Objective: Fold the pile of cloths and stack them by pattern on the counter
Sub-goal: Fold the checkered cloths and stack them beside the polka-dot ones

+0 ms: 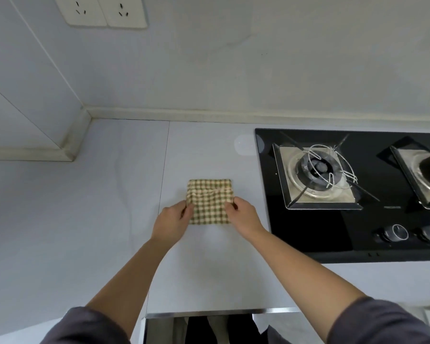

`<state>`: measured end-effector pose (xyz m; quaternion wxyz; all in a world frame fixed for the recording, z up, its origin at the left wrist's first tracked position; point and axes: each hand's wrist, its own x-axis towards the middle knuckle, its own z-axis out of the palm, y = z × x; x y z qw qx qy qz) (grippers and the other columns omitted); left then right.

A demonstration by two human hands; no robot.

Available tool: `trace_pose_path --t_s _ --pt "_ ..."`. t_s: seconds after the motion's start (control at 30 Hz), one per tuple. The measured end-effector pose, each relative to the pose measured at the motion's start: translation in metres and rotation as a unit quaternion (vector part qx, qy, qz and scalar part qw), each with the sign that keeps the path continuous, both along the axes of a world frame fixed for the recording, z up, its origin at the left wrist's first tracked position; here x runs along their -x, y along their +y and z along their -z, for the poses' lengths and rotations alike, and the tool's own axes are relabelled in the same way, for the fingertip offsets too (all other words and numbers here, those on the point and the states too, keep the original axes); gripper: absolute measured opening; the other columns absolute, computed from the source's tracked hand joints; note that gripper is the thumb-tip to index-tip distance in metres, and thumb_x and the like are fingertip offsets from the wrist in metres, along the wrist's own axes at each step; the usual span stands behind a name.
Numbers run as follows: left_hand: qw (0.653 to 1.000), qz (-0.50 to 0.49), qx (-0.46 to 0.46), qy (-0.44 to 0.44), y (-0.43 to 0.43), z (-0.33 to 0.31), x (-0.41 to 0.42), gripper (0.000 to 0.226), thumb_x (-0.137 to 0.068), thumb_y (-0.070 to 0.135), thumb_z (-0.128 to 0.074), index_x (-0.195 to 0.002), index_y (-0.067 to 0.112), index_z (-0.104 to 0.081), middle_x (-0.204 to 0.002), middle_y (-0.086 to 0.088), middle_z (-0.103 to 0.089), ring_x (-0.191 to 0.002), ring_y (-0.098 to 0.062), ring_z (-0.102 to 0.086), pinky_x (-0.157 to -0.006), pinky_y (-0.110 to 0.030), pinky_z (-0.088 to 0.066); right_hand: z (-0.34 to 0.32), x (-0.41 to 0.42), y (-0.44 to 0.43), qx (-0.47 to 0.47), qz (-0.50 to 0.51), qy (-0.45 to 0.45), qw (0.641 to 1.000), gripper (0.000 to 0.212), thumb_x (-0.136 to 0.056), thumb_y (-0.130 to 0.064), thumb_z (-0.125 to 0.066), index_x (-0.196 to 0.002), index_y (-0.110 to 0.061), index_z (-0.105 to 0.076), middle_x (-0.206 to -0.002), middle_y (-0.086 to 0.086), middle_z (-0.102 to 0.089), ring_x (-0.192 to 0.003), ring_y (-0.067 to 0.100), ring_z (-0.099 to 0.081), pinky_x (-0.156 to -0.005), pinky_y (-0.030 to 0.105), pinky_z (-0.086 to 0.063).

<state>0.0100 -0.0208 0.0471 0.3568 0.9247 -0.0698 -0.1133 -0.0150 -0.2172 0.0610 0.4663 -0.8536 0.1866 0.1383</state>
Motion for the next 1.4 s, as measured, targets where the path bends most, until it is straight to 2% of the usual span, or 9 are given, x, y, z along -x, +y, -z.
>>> trace_pose_path --t_s 0.4,0.6,0.73,0.83,0.9,1.03,1.2,1.27,1.4 --pt "0.962 -0.031 -0.252 0.102 -0.042 -0.005 -0.041 0.035 -0.104 0.033 -0.024 -0.107 0.017 -0.056 -0.083 0.0 -0.057 -0.074 -0.019 -0.055 -0.062 -0.03 -0.041 0.007 -0.039 0.007 0.208 -0.003 0.071 0.975 0.026 -0.101 -0.035 -0.035 -0.105 -0.018 -0.055 -0.097 0.002 -0.064 -0.083 0.023 -0.057 -0.066 0.029 -0.04" --pt "0.961 -0.081 -0.266 -0.01 -0.042 -0.002 -0.033 0.026 -0.099 0.032 -0.042 -0.113 0.01 -0.043 -0.078 0.0 -0.056 -0.062 -0.018 -0.052 -0.046 -0.026 -0.032 0.006 -0.048 0.001 0.202 0.001 0.099 0.974 0.026 -0.098 -0.038 -0.04 -0.1 -0.018 -0.057 -0.095 0.001 -0.063 -0.081 0.021 -0.055 -0.066 0.03 -0.043" --pt "0.938 0.109 -0.193 -0.268 -0.045 0.016 -0.017 0.021 -0.087 0.023 -0.052 -0.102 0.011 -0.061 -0.099 -0.006 -0.063 -0.087 -0.026 -0.062 -0.072 -0.039 -0.048 0.004 -0.049 -0.008 0.07 0.049 0.117 0.989 0.028 -0.095 -0.04 -0.042 -0.082 -0.021 -0.056 -0.086 -0.002 -0.062 -0.083 0.022 -0.064 -0.075 0.038 -0.057" --pt "0.92 0.212 -0.259 -0.203 -0.044 0.038 -0.002 0.059 -0.095 0.047 -0.027 -0.137 0.012 -0.049 -0.144 -0.009 -0.047 -0.133 -0.027 -0.045 -0.105 -0.053 -0.038 0.002 -0.042 -0.022 0.007 0.097 0.105 0.99 0.024 -0.091 -0.036 -0.045 -0.074 -0.02 -0.052 -0.084 0.003 -0.064 -0.079 0.026 -0.068 -0.076 0.045 -0.059" --pt "0.908 0.229 -0.286 -0.203 -0.039 0.043 -0.002 0.066 -0.098 0.054 -0.016 -0.147 0.013 -0.035 -0.154 -0.01 -0.032 -0.142 -0.027 -0.031 -0.113 -0.058 -0.021 0.0 -0.036 -0.033 0.007 0.102 0.096 0.99 0.017 -0.09 -0.031 -0.045 -0.082 -0.019 -0.054 -0.09 0.004 -0.068 -0.074 0.026 -0.07 -0.076 0.043 -0.059" --pt "0.885 0.256 -0.296 -0.252 -0.047 0.025 -0.008 0.061 -0.093 0.053 -0.035 -0.14 0.015 -0.047 -0.143 -0.01 -0.046 -0.131 -0.03 -0.044 -0.106 -0.058 -0.031 -0.003 -0.021 -0.043 -0.042 0.111 0.084 0.989 0.013 -0.092 -0.021 -0.046 -0.088 -0.019 -0.058 -0.092 0.004 -0.07 -0.067 0.019 -0.068 -0.061 0.029 -0.051" --pt "0.883 0.272 -0.28 -0.261 -0.059 0.019 -0.013 0.034 -0.064 0.025 -0.082 -0.093 0.017 -0.066 -0.09 -0.003 -0.061 -0.079 -0.023 -0.059 -0.064 -0.037 -0.051 0.001 0.001 -0.04 -0.072 0.117 0.069 0.988 0.011 -0.092 -0.015 -0.049 -0.088 -0.02 -0.058 -0.098 0.007 -0.068 -0.069 0.017 -0.065 -0.056 0.022 -0.044" --pt "0.894 0.27 -0.252 -0.254 -0.063 0.016 -0.018 0.03 -0.058 0.008 -0.08 -0.082 0.013 -0.064 -0.081 -0.005 -0.061 -0.07 -0.025 -0.06 -0.055 -0.037 -0.049 0.003 0.009 -0.041 -0.063 0.126 0.053 0.989 0.011 -0.091 -0.013 -0.053 -0.088 -0.023 -0.057 -0.1 0.007 -0.066 -0.075 0.017 -0.063 -0.059 0.022 -0.045" --pt "0.973 0.188 -0.065 -0.117 -0.061 -0.001 -0.029 0.011 -0.091 0.012 -0.054 -0.096 0.009 -0.063 -0.088 -0.006 -0.061 -0.076 -0.025 -0.057 -0.059 -0.031 -0.041 -0.005 0.01 -0.043 -0.07 0.121 0.019 0.99 0.035 -0.088 -0.01 -0.062 -0.121 -0.017 -0.053 -0.111 0.001 -0.058 -0.095 0.014 -0.056 -0.073 0.02 -0.046"
